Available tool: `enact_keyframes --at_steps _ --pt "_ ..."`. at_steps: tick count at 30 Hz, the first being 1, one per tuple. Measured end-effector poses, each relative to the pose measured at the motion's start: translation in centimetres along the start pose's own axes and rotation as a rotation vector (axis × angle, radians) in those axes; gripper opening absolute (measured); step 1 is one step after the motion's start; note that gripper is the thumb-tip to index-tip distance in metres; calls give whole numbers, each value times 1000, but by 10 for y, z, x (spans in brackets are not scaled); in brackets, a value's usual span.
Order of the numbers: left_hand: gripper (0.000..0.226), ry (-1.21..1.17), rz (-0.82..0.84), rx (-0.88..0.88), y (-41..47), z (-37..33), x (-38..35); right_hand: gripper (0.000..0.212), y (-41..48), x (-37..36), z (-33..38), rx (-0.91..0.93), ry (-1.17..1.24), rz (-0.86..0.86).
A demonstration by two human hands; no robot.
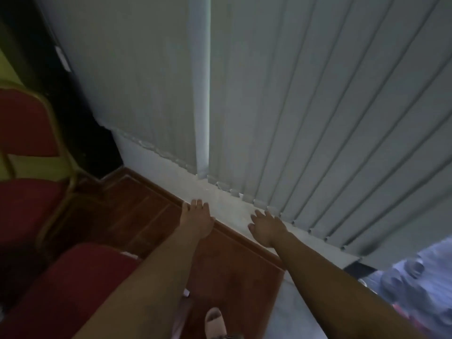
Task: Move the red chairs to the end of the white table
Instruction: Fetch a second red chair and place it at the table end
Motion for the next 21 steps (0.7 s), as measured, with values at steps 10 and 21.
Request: enact_keyframes --at_steps 10,21 --pt "63 -159 35 220 94 76 22 51 151 58 57 238 -90 41" --pt "63 -327 100 575 163 188 27 52 308 114 154 546 -186 95"
Point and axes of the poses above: each hand's wrist, its own y-axis towards the middle knuckle, its own x-axis out of the back of the hand, z = x × y, the point moved 4 cm from there along y, towards the middle knuckle, and after that the axes turned 4 degrees about -x, right-handed, at the moved point
